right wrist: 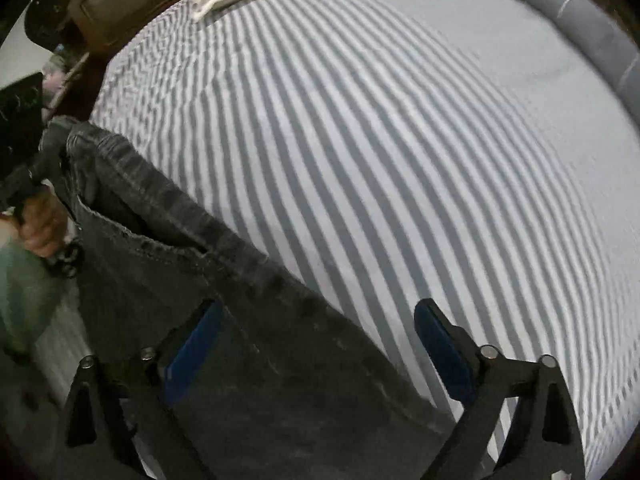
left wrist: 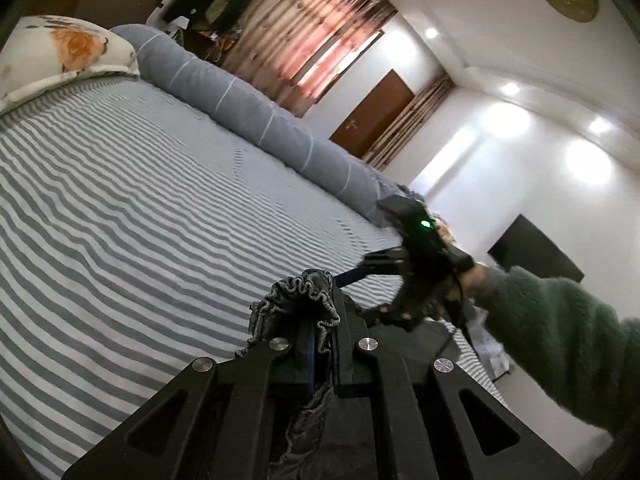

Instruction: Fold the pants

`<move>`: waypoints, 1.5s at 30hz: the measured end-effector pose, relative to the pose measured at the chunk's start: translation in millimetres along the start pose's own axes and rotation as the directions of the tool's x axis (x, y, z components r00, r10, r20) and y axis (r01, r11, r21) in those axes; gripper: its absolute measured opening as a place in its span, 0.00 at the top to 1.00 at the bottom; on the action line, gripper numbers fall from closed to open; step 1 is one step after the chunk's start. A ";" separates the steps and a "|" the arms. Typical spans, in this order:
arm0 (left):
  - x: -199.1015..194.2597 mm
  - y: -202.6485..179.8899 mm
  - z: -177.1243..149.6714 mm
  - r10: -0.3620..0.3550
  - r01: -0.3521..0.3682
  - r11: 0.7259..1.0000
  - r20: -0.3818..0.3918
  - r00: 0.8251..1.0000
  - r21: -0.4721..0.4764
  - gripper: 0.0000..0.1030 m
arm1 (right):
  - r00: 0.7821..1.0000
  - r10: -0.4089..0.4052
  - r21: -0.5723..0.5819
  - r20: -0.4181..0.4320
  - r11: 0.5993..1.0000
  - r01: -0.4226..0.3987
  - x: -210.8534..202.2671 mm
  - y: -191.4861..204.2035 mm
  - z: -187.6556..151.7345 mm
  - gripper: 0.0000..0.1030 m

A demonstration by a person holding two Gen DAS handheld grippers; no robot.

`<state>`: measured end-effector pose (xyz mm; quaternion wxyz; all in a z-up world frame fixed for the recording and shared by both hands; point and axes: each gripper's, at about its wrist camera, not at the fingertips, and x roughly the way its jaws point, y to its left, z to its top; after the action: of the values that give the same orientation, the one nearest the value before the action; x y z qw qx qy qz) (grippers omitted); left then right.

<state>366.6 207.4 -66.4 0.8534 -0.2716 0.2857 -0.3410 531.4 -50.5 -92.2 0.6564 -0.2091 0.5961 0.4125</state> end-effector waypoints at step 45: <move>47.9 -14.8 -12.6 0.627 -0.616 0.777 -0.083 0.774 0.129 0.95 | 0.885 -0.463 0.186 0.041 0.874 0.449 -49.3 38.3 -172.9 0.95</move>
<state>380.7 159.6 -79.8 0.9110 -0.0998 0.3942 -0.0689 398.2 -175.4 -71.8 0.7752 -0.2688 0.5349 0.2016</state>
